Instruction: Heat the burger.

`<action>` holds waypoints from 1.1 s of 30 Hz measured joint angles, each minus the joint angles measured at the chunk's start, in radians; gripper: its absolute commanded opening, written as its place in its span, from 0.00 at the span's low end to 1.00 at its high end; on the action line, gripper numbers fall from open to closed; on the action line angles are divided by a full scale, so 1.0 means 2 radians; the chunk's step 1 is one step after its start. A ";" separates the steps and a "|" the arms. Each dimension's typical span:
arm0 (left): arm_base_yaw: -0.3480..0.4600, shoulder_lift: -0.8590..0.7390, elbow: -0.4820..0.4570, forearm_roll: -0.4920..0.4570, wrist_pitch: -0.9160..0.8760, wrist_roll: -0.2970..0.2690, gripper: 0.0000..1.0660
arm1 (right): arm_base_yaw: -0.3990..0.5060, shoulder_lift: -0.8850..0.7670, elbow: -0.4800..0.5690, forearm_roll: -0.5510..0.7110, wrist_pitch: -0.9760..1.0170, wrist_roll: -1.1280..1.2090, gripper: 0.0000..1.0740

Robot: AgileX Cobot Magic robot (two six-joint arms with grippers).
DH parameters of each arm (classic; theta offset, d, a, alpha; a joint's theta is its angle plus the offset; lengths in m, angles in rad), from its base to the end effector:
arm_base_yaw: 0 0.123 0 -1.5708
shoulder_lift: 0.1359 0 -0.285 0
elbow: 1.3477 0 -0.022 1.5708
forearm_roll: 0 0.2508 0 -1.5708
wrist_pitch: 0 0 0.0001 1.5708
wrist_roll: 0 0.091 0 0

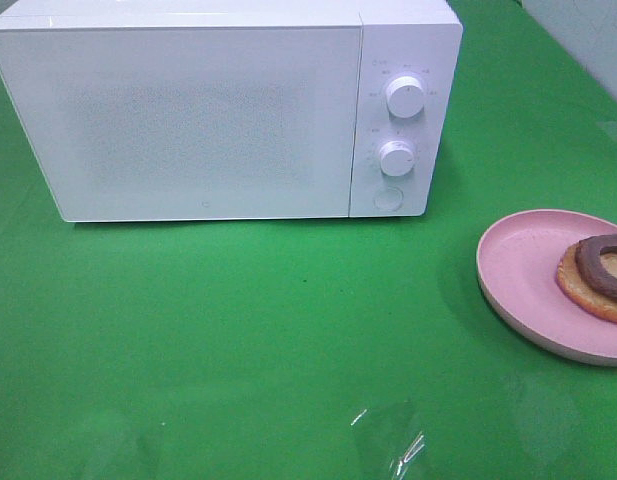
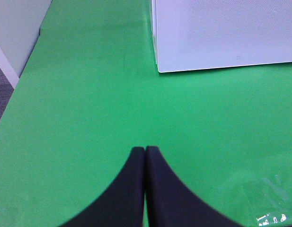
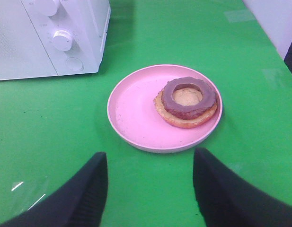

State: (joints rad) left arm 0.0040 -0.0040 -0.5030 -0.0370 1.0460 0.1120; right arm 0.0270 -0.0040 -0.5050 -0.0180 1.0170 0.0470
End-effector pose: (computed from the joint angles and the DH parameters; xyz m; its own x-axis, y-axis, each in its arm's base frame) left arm -0.0052 -0.0029 0.2793 -0.4321 0.0915 -0.8972 0.0654 0.9954 0.0701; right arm -0.0043 -0.0015 0.2823 -0.4085 0.0265 -0.9124 0.0023 0.9996 0.0280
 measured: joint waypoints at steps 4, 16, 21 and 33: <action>0.000 0.000 0.000 0.000 0.000 0.000 0.00 | 0.000 0.000 0.000 0.000 0.000 0.000 0.48; 0.014 0.000 0.000 0.000 0.000 0.000 0.00 | 0.000 0.000 0.000 0.000 0.000 0.000 0.48; 0.009 0.000 0.000 0.000 0.000 0.000 0.00 | 0.000 0.000 0.002 0.000 0.000 0.000 0.48; 0.008 0.000 0.000 0.000 0.000 0.000 0.00 | 0.000 0.000 0.002 0.000 0.000 0.000 0.48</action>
State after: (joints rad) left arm 0.0200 -0.0040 -0.5030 -0.0370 1.0460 0.1130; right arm 0.0270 -0.0040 -0.5020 -0.0180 1.0170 0.0470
